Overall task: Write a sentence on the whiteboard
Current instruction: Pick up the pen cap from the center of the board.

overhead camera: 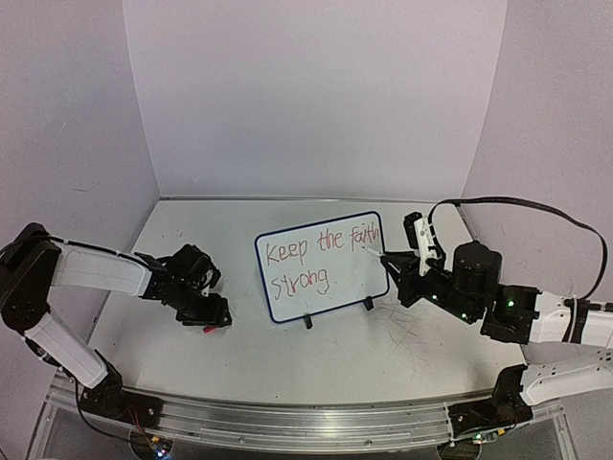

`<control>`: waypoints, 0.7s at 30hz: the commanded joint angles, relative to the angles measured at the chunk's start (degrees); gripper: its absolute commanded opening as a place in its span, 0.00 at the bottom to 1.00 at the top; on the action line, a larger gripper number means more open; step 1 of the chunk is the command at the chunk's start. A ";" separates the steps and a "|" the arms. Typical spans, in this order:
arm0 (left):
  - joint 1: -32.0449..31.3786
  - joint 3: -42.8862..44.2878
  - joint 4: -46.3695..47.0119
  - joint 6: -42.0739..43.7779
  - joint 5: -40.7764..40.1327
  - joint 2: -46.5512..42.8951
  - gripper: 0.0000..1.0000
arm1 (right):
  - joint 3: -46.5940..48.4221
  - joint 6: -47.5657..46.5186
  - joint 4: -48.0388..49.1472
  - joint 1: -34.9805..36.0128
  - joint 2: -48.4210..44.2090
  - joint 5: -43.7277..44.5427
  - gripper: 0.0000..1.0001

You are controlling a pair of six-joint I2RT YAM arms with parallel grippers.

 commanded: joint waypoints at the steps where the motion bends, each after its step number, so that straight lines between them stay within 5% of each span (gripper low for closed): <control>1: -0.17 -2.81 1.05 -3.73 1.18 -1.82 0.62 | -0.79 -0.56 2.26 -0.07 -1.37 -0.21 0.00; 21: -6.14 -1.60 -11.53 -13.59 -6.09 1.24 0.41 | -0.33 -0.81 3.89 -0.07 0.04 -1.54 0.00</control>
